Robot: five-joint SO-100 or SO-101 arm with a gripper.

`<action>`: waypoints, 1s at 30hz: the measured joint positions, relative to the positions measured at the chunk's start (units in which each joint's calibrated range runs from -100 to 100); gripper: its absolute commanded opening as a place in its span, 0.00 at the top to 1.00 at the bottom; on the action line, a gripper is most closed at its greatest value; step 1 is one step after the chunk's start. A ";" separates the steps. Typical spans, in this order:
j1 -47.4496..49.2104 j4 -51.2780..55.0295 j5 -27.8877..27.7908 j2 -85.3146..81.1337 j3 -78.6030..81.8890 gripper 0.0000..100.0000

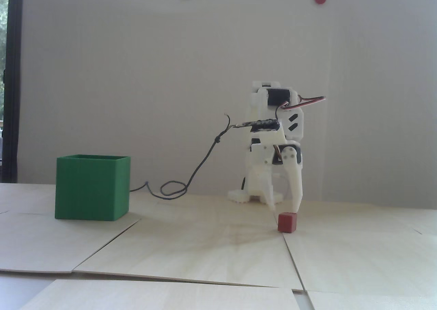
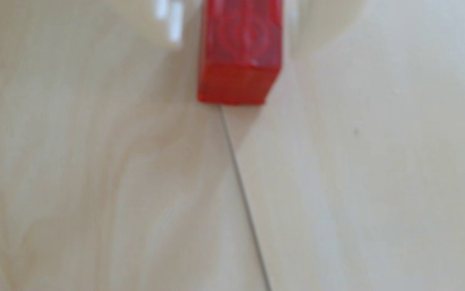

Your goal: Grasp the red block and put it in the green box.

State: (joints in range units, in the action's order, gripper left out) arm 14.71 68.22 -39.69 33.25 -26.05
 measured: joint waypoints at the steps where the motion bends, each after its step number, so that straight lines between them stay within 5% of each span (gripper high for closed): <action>1: 0.00 0.00 0.00 0.00 0.00 0.79; 25: 0.00 0.00 0.00 6.64 -0.09 0.79; 30: 0.23 0.00 -0.05 8.72 -2.24 0.99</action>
State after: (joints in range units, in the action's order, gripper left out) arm 14.94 68.22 -39.74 41.97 -28.29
